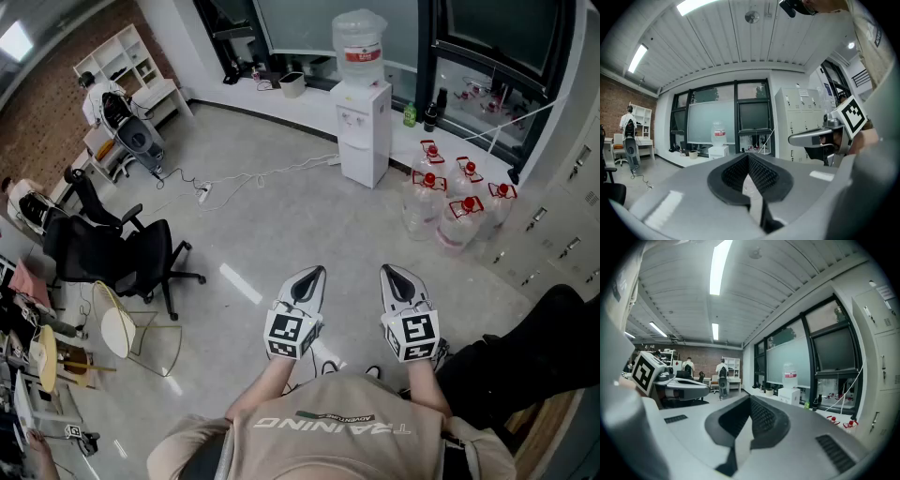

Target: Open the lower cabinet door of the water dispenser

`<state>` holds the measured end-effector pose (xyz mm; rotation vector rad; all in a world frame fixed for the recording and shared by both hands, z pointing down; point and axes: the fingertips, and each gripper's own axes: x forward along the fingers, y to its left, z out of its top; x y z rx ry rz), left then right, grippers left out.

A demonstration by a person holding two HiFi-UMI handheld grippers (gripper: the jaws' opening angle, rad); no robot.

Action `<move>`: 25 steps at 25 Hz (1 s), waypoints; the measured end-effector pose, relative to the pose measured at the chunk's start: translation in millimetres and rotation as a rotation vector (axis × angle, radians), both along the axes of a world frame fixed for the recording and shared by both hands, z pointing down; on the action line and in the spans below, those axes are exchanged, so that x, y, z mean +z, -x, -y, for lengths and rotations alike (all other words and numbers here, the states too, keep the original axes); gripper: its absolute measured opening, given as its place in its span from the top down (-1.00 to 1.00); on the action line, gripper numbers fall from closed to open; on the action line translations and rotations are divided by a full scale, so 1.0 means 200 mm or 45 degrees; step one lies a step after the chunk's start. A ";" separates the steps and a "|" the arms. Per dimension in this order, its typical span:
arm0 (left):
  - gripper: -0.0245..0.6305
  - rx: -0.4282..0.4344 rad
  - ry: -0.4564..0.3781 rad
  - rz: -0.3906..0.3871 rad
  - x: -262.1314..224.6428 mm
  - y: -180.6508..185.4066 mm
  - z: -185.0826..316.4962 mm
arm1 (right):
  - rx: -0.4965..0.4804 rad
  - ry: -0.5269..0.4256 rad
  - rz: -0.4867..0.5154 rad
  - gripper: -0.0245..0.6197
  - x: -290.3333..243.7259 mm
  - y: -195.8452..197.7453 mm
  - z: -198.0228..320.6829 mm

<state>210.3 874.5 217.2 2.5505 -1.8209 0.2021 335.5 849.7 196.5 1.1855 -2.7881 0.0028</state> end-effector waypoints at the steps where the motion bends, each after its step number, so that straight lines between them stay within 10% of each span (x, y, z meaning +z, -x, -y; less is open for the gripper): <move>1: 0.93 -0.004 0.001 -0.001 0.01 0.02 -0.01 | 0.000 0.005 -0.011 0.90 0.02 0.01 -0.01; 25: 0.93 0.073 0.179 -0.172 0.32 0.41 0.34 | 0.167 0.244 0.011 0.90 0.30 0.11 0.26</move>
